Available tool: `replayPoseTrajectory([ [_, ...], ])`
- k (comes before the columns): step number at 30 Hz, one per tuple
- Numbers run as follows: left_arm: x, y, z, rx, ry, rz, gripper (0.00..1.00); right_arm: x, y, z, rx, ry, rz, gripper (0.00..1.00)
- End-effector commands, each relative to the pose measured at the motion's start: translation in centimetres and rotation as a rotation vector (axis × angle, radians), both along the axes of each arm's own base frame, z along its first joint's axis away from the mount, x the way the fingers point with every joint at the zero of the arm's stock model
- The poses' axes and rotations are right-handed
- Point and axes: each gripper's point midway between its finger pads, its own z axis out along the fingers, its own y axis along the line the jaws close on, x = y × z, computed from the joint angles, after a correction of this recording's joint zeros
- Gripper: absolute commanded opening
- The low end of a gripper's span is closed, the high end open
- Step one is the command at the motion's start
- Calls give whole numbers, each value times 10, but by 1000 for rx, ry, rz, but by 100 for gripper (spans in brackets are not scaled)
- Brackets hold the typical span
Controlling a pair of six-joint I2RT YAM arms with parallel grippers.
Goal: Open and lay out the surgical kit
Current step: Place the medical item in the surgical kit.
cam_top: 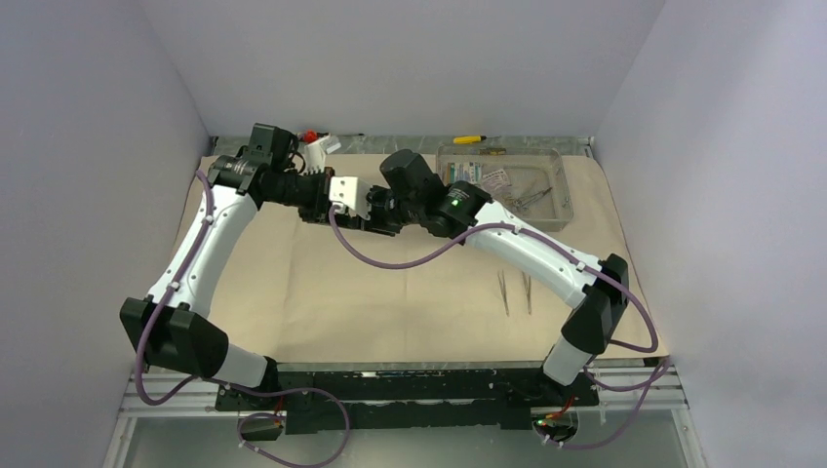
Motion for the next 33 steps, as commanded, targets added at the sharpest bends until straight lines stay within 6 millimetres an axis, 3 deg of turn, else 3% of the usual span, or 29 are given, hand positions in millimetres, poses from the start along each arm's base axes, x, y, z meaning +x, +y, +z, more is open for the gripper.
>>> replayPoseTrajectory([
  [1,-9,-2,19,-29,-58,-28,0,6,8,24,53,-75,-5,32],
  [3,-9,-3,22,-39,-58,-34,0,7,8,27,60,-82,-11,21],
  [5,-10,-3,25,-44,-65,-37,0,10,7,27,60,-81,-34,2],
  [6,-9,-3,27,-43,-64,-35,9,12,7,27,56,-76,-51,0],
  [9,-3,1,37,-10,-90,-11,62,12,3,25,42,-55,-77,0],
  [11,4,3,44,6,-124,9,77,9,-2,21,35,-50,-81,0],
  [14,15,5,51,21,-160,41,88,4,-10,17,38,-44,-92,0],
  [20,41,22,38,115,-153,183,96,-6,-29,6,38,3,-151,0],
  [25,66,58,17,259,-152,411,95,-11,-52,-19,77,126,-319,0],
  [29,72,86,10,347,-211,570,95,-10,-86,-63,130,298,-651,0],
  [33,71,95,8,361,-257,611,95,-18,-136,-125,85,482,-1069,0],
])
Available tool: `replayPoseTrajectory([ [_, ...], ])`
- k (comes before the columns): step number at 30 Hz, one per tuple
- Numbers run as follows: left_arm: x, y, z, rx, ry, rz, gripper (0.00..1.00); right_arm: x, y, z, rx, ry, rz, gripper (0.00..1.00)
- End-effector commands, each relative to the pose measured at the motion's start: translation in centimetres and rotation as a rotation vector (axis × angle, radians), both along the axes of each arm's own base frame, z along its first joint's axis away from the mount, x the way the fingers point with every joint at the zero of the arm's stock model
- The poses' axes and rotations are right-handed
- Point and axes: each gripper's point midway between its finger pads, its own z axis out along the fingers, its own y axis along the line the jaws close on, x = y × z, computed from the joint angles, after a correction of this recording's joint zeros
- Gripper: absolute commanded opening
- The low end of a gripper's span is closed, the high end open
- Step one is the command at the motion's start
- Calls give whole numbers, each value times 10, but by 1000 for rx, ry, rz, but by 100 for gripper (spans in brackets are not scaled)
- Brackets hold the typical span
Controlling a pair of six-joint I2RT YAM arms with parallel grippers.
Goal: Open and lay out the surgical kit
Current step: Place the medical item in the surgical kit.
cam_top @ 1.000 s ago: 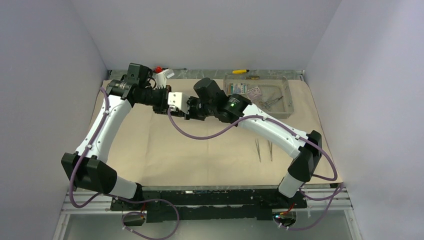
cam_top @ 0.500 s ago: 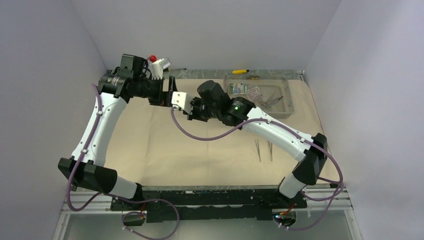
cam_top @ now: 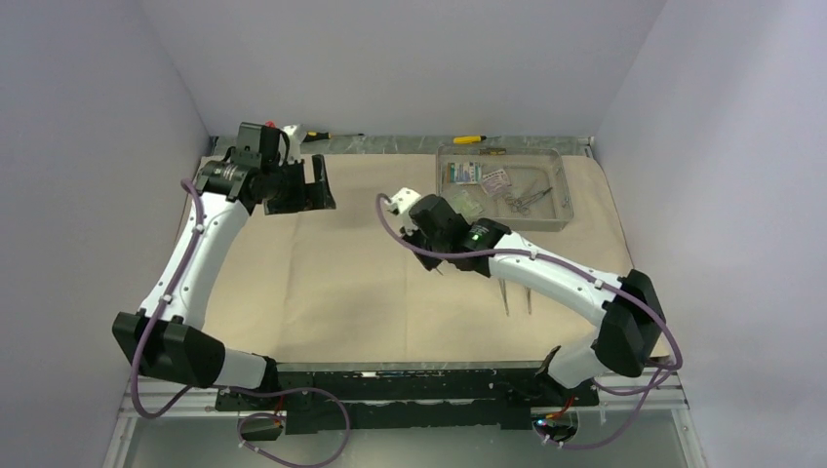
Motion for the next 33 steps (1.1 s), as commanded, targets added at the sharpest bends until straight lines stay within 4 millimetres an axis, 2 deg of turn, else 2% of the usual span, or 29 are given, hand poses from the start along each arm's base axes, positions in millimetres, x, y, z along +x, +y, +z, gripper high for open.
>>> replayPoseTrajectory([
  [1,10,19,26,34,-161,111,95,-3,-53,-46,44,198,-557,0],
  [3,10,18,23,27,-164,106,95,-11,-76,-67,9,240,-689,0],
  [6,10,15,17,17,-149,101,95,-14,-104,-88,-16,283,-826,0],
  [9,8,13,10,15,-121,94,95,-12,-130,-102,-31,323,-939,0],
  [13,8,13,7,17,-108,91,95,-7,-153,-117,-54,331,-1017,0],
  [21,16,14,6,29,-111,90,96,-2,-166,-141,-95,365,-1037,0],
  [33,19,13,-1,36,-89,87,95,-5,-175,-156,-150,405,-993,1],
])
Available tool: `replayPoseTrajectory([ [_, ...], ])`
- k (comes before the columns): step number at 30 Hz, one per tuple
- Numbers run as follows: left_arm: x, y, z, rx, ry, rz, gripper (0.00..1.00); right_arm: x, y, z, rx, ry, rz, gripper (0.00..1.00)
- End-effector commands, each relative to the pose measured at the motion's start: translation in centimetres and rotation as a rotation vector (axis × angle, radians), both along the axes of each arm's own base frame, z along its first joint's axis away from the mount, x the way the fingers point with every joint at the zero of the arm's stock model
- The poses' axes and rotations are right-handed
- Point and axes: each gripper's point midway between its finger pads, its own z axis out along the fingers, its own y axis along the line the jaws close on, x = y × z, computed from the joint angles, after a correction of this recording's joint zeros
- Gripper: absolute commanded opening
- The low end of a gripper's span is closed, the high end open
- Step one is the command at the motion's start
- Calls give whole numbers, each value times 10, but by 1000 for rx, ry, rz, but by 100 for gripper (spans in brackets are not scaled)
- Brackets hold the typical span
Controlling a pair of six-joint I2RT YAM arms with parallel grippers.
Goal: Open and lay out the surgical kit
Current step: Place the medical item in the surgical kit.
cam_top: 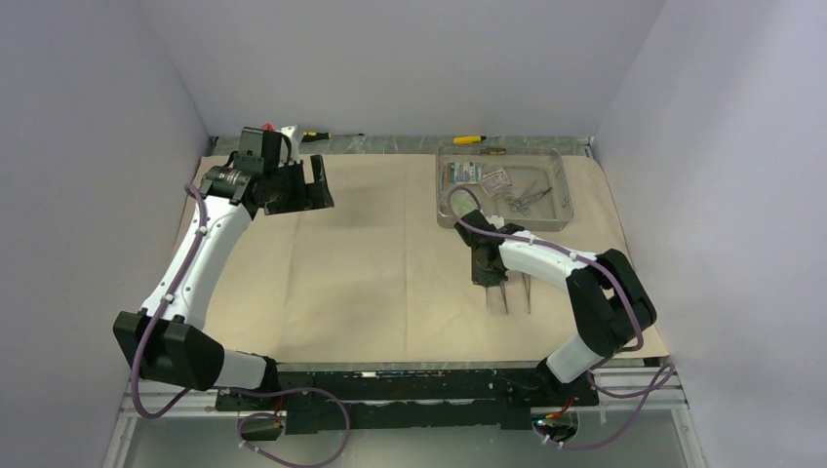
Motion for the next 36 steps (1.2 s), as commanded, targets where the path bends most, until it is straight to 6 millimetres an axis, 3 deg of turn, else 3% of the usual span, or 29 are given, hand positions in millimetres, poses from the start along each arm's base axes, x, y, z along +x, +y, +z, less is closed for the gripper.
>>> replayPoseTrajectory([
  [1,9,1,10,-1,-39,7,95,1,2,-6,-1,19,35,3],
  [11,8,4,10,11,-43,8,96,-5,3,-17,1,66,31,26],
  [18,5,5,10,18,-41,10,96,2,6,-2,13,29,24,36],
  [21,5,6,11,23,-44,11,96,13,10,18,36,-25,18,41],
  [28,7,9,17,31,-65,23,96,47,7,96,60,-193,-30,47],
  [32,9,12,22,35,-81,44,97,84,-8,145,86,-338,-72,51],
  [36,13,13,29,36,-106,56,97,128,-24,169,151,-433,-97,54],
])
